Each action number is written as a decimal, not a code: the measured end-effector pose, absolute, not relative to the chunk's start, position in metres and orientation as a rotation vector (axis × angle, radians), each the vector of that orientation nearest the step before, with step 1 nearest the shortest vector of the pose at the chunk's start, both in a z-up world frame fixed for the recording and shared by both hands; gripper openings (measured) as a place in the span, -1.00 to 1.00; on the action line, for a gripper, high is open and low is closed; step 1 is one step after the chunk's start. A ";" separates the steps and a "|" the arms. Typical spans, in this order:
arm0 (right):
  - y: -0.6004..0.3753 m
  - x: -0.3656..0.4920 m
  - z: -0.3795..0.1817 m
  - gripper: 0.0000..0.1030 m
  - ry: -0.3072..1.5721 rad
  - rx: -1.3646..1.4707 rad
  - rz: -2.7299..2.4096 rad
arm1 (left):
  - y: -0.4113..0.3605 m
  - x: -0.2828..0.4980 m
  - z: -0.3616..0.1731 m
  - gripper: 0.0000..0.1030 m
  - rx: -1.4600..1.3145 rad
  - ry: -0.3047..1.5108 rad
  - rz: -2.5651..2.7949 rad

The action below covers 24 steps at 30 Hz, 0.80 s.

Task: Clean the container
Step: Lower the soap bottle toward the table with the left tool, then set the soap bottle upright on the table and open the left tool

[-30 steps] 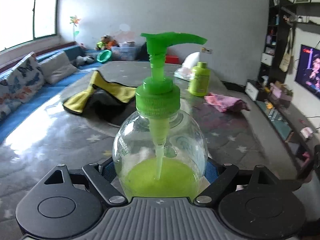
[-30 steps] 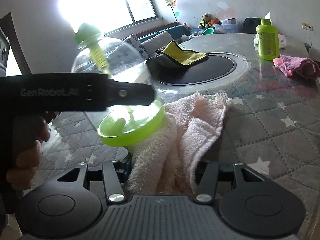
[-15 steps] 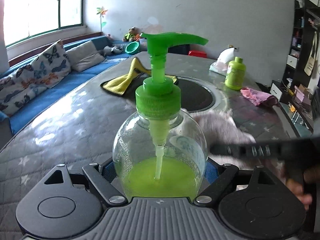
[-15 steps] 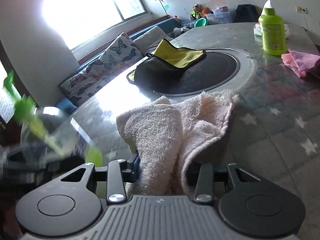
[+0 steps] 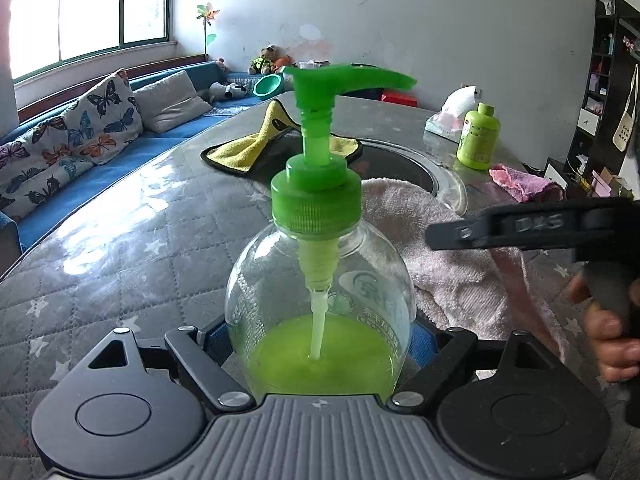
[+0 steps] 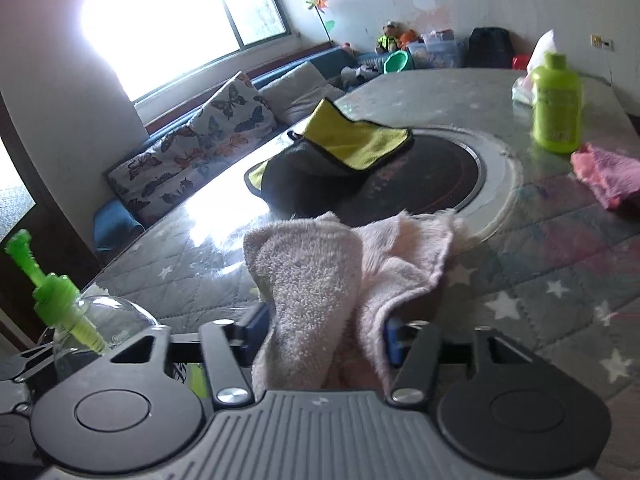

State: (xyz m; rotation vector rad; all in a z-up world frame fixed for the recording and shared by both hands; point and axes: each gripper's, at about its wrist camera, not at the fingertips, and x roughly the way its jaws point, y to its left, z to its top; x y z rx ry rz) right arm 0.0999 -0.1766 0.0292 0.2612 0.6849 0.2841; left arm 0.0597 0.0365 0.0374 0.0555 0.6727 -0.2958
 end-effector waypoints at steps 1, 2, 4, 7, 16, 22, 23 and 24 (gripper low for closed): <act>-0.180 0.096 0.032 0.29 0.676 0.266 0.284 | 0.036 0.059 0.037 0.69 0.058 0.669 -0.296; -0.183 0.092 0.036 0.36 0.667 0.273 0.285 | 0.036 0.058 0.036 0.70 0.060 0.665 -0.295; -0.189 0.084 0.043 0.52 0.646 0.283 0.286 | 0.035 0.056 0.035 0.70 0.066 0.660 -0.294; -0.199 0.069 0.053 0.61 0.612 0.287 0.280 | 0.033 0.053 0.034 0.71 0.071 0.653 -0.295; -0.232 0.025 0.060 0.78 0.553 0.305 0.172 | 0.035 0.039 0.032 0.94 0.066 0.648 -0.297; -0.252 0.005 0.051 0.88 0.550 0.344 0.078 | 0.049 0.015 0.035 1.00 0.038 0.622 -0.272; -0.255 0.002 0.048 0.89 0.548 0.350 0.057 | 0.052 0.010 0.036 1.00 0.030 0.617 -0.262; -0.257 0.000 0.046 0.90 0.547 0.354 0.041 | 0.056 0.006 0.036 1.00 0.021 0.613 -0.254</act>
